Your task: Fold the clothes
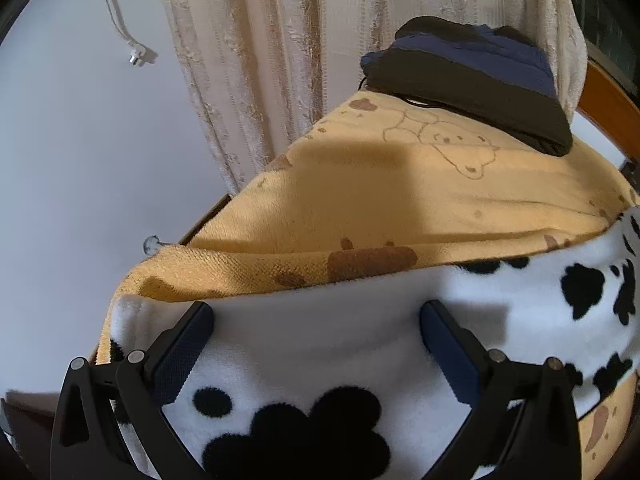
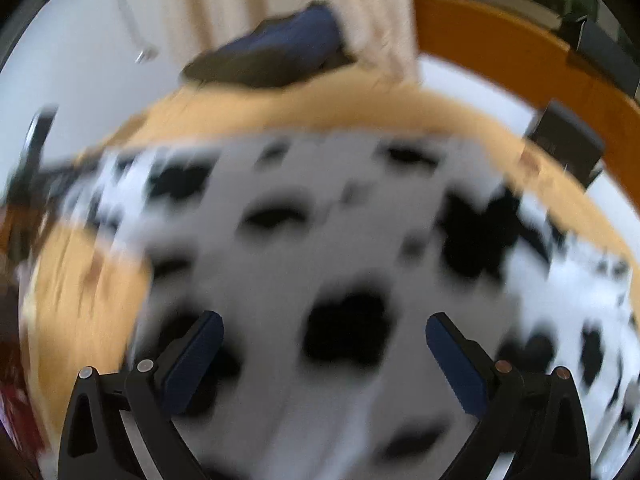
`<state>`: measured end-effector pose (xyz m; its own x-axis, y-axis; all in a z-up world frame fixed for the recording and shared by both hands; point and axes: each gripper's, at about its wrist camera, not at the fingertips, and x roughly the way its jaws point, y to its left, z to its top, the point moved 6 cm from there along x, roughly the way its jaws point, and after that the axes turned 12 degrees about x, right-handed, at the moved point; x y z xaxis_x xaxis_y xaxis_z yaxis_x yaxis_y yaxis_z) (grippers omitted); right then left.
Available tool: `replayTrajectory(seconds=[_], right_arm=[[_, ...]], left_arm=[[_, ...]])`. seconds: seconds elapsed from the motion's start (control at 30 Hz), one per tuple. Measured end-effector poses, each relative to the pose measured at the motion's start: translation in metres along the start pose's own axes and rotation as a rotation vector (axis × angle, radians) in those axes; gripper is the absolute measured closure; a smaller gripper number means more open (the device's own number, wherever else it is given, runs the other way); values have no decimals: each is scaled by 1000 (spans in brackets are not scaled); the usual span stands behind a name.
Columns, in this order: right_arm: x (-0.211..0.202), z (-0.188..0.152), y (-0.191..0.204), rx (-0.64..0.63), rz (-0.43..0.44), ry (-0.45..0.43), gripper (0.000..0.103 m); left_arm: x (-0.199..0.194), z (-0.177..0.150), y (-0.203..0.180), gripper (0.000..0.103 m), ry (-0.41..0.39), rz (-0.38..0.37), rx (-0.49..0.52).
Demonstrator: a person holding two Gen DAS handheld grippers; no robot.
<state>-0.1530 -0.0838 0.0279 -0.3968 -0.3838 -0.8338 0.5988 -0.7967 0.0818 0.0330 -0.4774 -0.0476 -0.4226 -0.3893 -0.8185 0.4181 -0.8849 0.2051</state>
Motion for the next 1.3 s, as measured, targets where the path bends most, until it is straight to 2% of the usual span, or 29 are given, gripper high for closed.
replayTrajectory(seconds=[0.1, 0.2, 0.23, 0.3, 0.43, 0.5, 0.57, 0.67, 0.7, 0.8, 0.9, 1.0, 1.17, 1.23, 1.3], right_arm=[[-19, -43, 8, -64, 23, 26, 0], [-32, -53, -5, 27, 31, 45, 0], [-39, -58, -9, 45, 33, 51, 0], [-68, -76, -14, 45, 59, 36, 0], [-132, -111, -57, 100, 60, -80, 0], [-162, -126, -91, 159, 4, -156, 0], [-196, -152, -136, 239, -89, -229, 0], [-234, -191, -188, 369, -155, -277, 0], [-245, -205, -205, 415, -173, -287, 0], [-266, -251, -243, 534, -206, -284, 0], [-276, -289, -264, 614, -211, -266, 1], [-279, -312, -263, 639, -171, -255, 3], [-272, -320, -238, 581, -127, -213, 9], [-264, -322, -230, 562, -123, -186, 25], [-257, -325, -226, 560, -109, -166, 36]], left_arm=[[0, 6, -1, 0, 22, 58, 22], [-6, 9, -4, 0, 66, 137, 47], [-17, 12, -12, 0, 47, 116, 47], [-41, 19, -30, 0, -2, 62, 46], [-90, 32, -66, 0, -100, -46, 42], [-118, 41, -108, 0, -139, -208, 49], [-139, 48, -153, 0, -157, -344, 75], [-165, 54, -235, 0, -161, -548, 136], [-172, 55, -267, 0, -155, -608, 162], [-184, 54, -345, 0, -135, -719, 225], [-185, 50, -411, 0, -108, -773, 251], [-176, 44, -471, 0, -49, -818, 241], [-165, 33, -530, 0, -15, -811, 255], [-164, 29, -538, 0, -23, -822, 252], [-160, 25, -543, 0, -27, -827, 252]])
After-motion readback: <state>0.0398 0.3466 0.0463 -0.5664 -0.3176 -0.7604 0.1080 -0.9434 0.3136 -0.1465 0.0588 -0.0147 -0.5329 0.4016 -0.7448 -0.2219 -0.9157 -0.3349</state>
